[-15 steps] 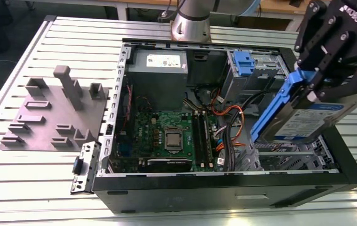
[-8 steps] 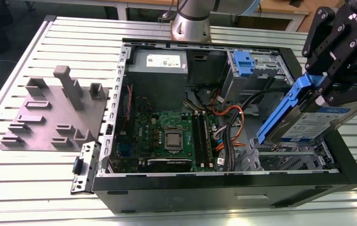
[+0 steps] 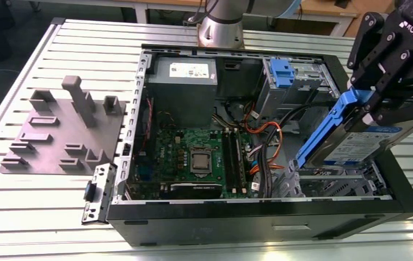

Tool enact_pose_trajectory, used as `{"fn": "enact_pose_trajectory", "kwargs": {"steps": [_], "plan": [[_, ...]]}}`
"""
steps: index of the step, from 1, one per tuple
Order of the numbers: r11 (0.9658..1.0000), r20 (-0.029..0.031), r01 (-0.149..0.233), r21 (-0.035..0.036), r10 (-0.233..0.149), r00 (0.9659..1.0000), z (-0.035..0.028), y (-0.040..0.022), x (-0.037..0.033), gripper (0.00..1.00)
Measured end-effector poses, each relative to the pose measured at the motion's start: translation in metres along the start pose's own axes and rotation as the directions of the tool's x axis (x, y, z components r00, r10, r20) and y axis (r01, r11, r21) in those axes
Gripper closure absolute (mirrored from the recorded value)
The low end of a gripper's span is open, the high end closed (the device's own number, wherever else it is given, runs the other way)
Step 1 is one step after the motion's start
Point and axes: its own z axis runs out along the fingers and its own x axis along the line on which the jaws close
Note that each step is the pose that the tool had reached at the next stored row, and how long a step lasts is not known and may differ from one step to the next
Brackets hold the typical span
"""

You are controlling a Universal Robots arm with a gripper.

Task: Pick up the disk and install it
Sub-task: 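Insert the disk into the insertion slot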

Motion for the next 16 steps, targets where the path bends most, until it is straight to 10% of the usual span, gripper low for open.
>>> {"fn": "enact_pose_trajectory", "kwargs": {"steps": [16], "plan": [[1.0000,0.0003,0.003,0.0004,-0.003,1.0000,0.0086,-0.0001,0.0009,0.63]]}}
